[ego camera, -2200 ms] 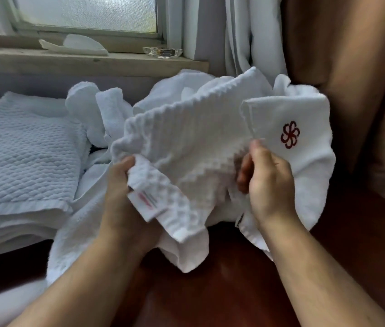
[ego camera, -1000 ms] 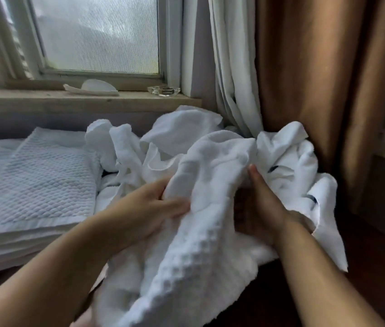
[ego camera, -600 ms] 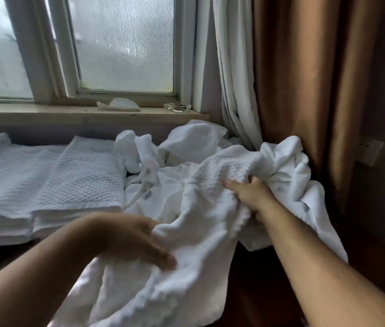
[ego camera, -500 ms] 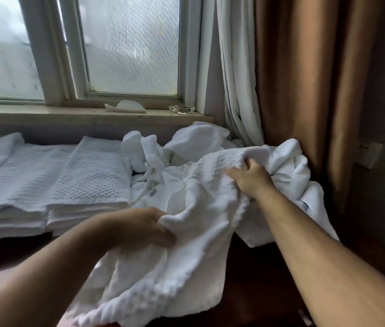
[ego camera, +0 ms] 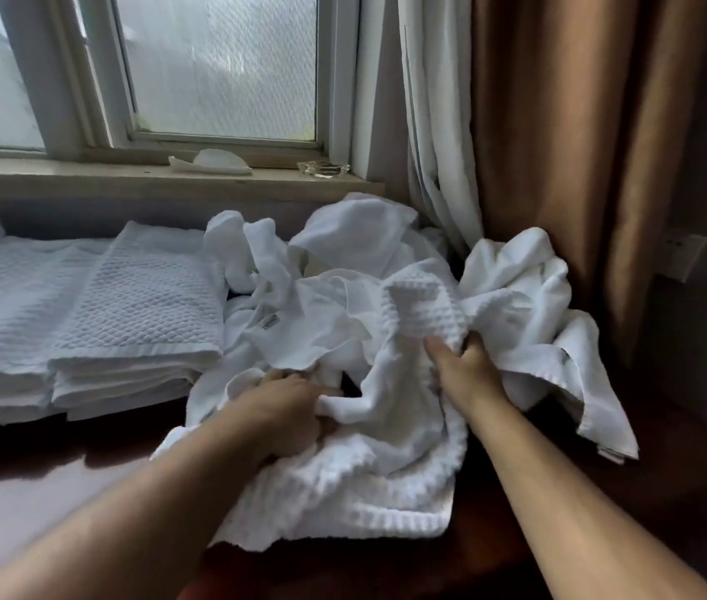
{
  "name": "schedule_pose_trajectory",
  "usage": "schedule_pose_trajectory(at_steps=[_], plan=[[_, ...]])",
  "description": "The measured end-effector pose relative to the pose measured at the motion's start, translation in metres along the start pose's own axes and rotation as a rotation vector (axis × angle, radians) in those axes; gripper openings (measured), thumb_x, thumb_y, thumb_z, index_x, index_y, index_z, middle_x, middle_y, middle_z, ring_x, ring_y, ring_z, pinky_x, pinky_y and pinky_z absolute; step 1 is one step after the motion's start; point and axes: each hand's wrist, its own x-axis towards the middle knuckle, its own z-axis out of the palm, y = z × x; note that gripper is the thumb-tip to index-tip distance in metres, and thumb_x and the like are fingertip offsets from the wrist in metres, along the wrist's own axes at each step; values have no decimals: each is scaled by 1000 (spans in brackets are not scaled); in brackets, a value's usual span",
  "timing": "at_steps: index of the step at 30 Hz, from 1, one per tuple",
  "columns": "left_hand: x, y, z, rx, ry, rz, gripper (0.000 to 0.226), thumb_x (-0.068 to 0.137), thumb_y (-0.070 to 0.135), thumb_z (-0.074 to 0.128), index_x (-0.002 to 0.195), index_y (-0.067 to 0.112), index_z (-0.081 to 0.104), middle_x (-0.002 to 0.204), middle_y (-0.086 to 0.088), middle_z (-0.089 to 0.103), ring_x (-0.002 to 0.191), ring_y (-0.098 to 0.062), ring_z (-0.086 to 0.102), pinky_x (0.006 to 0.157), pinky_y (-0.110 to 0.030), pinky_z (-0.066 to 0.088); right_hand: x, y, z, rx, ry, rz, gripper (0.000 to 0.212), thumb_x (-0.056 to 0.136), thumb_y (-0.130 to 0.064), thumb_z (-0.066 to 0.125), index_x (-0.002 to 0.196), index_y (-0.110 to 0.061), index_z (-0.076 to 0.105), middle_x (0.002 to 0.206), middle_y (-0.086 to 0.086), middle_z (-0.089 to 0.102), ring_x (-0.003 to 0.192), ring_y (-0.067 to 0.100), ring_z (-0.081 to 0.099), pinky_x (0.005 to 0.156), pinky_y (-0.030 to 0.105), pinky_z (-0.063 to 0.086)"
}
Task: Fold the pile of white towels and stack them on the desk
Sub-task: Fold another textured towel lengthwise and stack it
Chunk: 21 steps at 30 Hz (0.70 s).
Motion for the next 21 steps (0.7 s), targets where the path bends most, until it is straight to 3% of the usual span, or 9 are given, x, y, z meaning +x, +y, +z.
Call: schedule_pose_trajectory(at_steps=[2,5,10,12,14,16,18,19,21], plan=[[21,-10,-4,-1,6,-5,45,97,48,54,141,52,46,155,9,42,143,-25,33,116,-42,30,25,2,11,26,-15,-25,50,94,-44,65,134,-17,50,117,1,66,111,24,64,95,36,51],[51,-23,-5,-38,45,-27,50,95,56,52,143,60,36,157,13,38,145,-25,33,117,-45,30,62,7,32,6,-30,-66,58,96,-50,60,140,-15,44,116,-2,62,107,20,61,87,28,44],[94,-43,0,-51,145,-88,57,94,54,56,147,38,44,148,3,53,137,-24,46,113,-40,37,113,13,57,21,-41,-138,67,94,-57,59,146,-19,42,122,-6,61,109,9,56,88,19,42],[106,-47,0,-74,167,-93,58,95,51,56,149,35,43,148,2,53,136,-25,48,112,-40,39,127,11,64,32,-60,-142,64,96,-55,57,148,-22,41,134,-2,61,119,15,57,101,30,46],[112,-48,0,-99,187,-81,59,95,48,56,150,34,41,150,2,51,137,-25,46,113,-40,38,135,2,67,19,-83,-153,53,100,-49,54,145,-22,45,135,2,59,125,19,54,107,33,42],[108,-46,-3,-111,219,-50,57,95,46,58,149,34,43,148,2,52,136,-24,47,112,-40,40,133,-10,64,-34,-134,-157,39,104,-42,51,135,-18,53,128,7,62,127,24,54,100,31,40],[93,-41,-7,-117,285,-19,51,92,42,62,142,36,51,140,3,59,130,-24,53,106,-40,44,124,-22,56,-164,-144,-90,53,101,-52,49,134,-11,48,125,9,60,124,31,55,94,34,40],[82,-38,-9,-109,313,-9,47,90,39,63,137,38,56,136,4,62,127,-24,55,104,-39,46,115,-27,50,-273,-77,-23,64,95,-63,49,132,-10,43,121,8,59,117,32,57,91,37,41],[59,-32,-15,-116,395,17,37,89,31,60,125,38,65,127,3,66,120,-25,59,100,-38,47,94,-40,38,-344,120,-13,58,87,-63,57,115,-17,36,108,4,56,96,30,57,80,38,42]])
